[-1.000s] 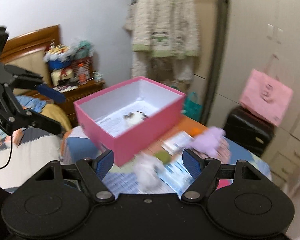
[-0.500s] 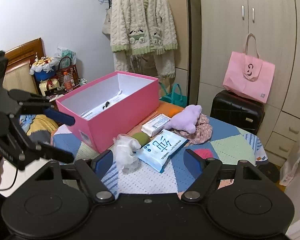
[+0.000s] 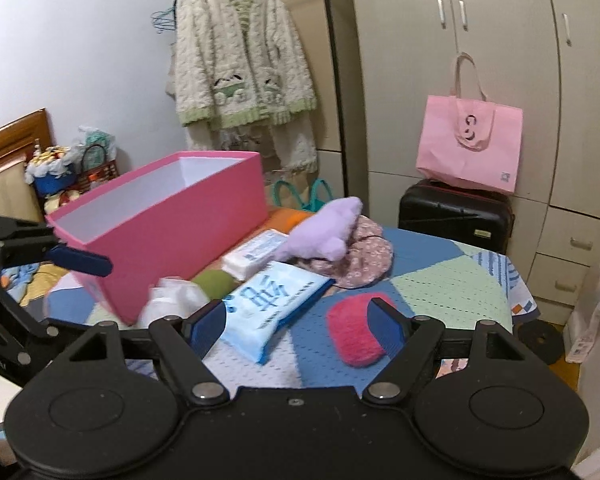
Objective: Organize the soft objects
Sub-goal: 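Move the left tool to the white mesh puff while the right tool approaches the pink strawberry, then grasp the mesh puff with the left gripper while the right gripper grasps the pink strawberry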
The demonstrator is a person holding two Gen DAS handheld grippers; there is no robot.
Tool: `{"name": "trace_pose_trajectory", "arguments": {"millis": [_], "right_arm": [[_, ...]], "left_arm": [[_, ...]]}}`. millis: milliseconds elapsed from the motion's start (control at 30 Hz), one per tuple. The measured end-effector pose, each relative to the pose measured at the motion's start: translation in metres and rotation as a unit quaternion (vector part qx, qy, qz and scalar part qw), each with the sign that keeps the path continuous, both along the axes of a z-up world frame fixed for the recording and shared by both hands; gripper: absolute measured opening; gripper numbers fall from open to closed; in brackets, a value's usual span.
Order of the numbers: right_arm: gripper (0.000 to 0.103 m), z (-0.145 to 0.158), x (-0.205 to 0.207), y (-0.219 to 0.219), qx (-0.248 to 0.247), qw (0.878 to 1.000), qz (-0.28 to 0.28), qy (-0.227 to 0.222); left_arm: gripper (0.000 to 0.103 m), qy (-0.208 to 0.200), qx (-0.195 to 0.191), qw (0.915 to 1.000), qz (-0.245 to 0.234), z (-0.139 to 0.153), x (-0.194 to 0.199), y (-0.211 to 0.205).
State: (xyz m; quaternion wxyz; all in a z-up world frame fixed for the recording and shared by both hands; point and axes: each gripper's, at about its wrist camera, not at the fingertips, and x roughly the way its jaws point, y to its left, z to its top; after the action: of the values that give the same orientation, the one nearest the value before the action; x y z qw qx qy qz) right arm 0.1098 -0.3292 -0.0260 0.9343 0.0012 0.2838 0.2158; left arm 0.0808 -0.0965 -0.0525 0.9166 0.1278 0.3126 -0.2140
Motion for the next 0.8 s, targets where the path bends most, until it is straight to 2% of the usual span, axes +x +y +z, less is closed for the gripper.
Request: {"name": "trace_pose_trajectory", "arguments": {"millis": [167,267,367,500,633,800], "right_arm": [[0.082,-0.017,0.018,-0.004,-0.003,1.000,-0.010,0.003],[0.082,-0.027,0.028,-0.007,-0.004,1.000,-0.020,0.014],[0.082,-0.035,0.036,-0.007,-0.009,1.000,-0.023,0.019],[0.082,-0.043,0.043,-0.007,-0.018,0.999,-0.019,0.022],[0.082,-0.049,0.051,-0.008,-0.017,0.999,-0.023,0.029],[0.082,-0.056,0.059,-0.007,-0.037,0.998,-0.034,0.027]], "left_arm": [[0.085,-0.011,0.032,0.9993,0.017,-0.017,0.006,-0.013],[0.085,-0.003,0.033,0.9987,0.038,-0.025,0.012,-0.017],[0.085,-0.011,0.053,0.9971,0.053,-0.034,0.016,-0.024],[0.085,-0.001,0.030,0.9976,0.062,-0.046,0.025,-0.025],[0.085,-0.030,0.044,0.9954,0.080,-0.055,0.026,-0.030],[0.085,-0.061,0.055,0.9922,0.094,-0.063,0.027,-0.036]]}}
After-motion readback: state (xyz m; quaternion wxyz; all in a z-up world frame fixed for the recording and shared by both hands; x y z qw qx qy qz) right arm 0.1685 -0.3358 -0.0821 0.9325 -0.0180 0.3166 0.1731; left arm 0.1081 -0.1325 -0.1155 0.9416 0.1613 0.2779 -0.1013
